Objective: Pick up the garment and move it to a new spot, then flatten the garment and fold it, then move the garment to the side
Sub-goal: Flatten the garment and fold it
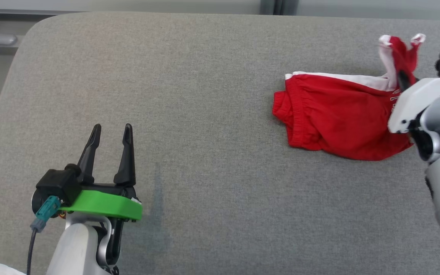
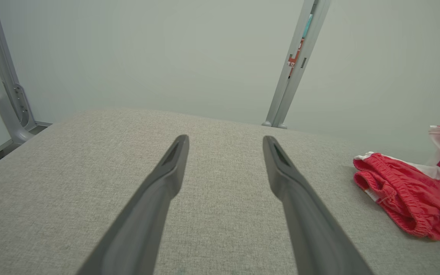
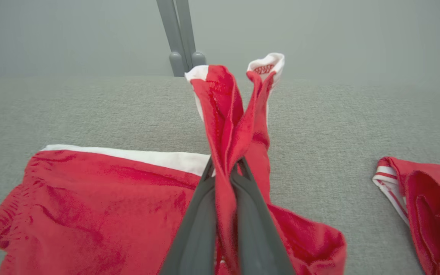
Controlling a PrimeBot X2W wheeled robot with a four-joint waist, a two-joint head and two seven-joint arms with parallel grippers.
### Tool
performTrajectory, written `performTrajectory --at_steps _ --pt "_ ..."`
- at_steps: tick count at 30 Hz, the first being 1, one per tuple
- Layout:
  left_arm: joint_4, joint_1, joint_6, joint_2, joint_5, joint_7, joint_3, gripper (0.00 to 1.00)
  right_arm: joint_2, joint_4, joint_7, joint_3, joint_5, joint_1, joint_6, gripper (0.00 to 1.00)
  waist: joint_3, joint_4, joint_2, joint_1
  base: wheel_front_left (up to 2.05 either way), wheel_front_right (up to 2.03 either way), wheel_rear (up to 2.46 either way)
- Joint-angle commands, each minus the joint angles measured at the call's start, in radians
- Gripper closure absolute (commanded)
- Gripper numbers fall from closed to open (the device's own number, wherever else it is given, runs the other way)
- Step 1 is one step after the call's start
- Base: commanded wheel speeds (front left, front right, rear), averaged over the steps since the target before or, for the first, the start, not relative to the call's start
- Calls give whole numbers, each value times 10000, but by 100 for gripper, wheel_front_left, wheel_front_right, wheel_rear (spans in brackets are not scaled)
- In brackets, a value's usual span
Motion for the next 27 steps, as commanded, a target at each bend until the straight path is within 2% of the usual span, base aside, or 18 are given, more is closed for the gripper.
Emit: performTrajectory --at_steps 1,5,8,13,19,20,21,25,27 --pt "23 150 -21 83 -10 -25 9 0 325 -431 198 226 -161 241 -14 100 -37 44 0 0 0 0 0" --pt "8 100 -21 80 -8 -25 -22 0 1032 -1347 729 716 -330 472 -14 100 -22 105 0 0 0 0 0" --pt "-7 71 -22 66 -16 -25 -28 0 1497 -1527 928 922 -575 469 -14 100 18 145 0 0 0 0 0" --pt "48 -23 -22 25 -79 -25 -159 0 2116 -1093 972 996 -1099 269 -14 100 65 305 0 0 0 0 0" --pt "91 33 -22 84 -146 -25 -178 0 2466 -442 987 1306 -1417 213 -14 100 -14 475 0 0 0 0 0" --pt "99 73 -22 86 -140 -25 -170 0 2511 -381 993 1431 -1319 222 -13 63 -47 488 0 0 0 0 0" --pt "105 108 -22 86 -133 -25 -157 0 2548 -360 976 1479 -1189 243 -13 2 -75 488 0 0 0 0 0" --pt "128 251 -22 63 -67 -25 -120 0 2607 -577 917 1855 -596 362 -13 0 -218 455 0 0 0 0 0" --pt "139 297 -22 55 -43 -25 -109 0 2625 -971 916 2094 77 496 -13 0 -323 407 0 0 0 0 0"
